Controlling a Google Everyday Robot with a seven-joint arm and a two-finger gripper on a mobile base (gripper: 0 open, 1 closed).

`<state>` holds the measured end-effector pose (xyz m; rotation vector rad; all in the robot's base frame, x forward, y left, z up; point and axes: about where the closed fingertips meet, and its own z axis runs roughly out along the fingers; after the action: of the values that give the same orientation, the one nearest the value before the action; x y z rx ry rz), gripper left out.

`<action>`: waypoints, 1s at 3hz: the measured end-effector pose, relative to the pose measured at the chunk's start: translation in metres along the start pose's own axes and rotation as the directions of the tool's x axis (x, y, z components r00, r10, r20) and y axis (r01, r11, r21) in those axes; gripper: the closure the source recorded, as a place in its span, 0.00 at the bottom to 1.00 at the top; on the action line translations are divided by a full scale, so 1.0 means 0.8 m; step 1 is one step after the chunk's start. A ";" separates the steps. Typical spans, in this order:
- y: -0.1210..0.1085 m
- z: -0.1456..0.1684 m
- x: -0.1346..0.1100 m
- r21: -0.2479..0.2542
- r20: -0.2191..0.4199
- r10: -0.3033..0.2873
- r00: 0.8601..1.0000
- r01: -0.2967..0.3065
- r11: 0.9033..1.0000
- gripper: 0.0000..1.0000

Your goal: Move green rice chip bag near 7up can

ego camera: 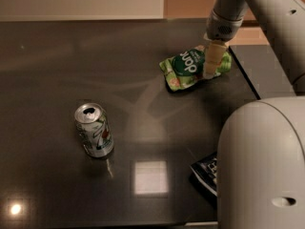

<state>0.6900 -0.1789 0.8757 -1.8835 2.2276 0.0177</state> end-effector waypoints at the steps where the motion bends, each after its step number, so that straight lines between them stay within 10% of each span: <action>1: -0.007 0.010 0.001 -0.008 -0.019 0.005 1.000 -0.005 1.000 0.18; 3: 0.001 0.014 0.013 -0.033 -0.035 -0.004 0.999 0.003 0.999 0.65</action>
Offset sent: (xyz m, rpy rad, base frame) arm -0.0224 -0.0186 -0.0135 -0.0693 0.1421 0.0103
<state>0.6891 -0.1873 0.8627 -1.9193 2.2600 0.0215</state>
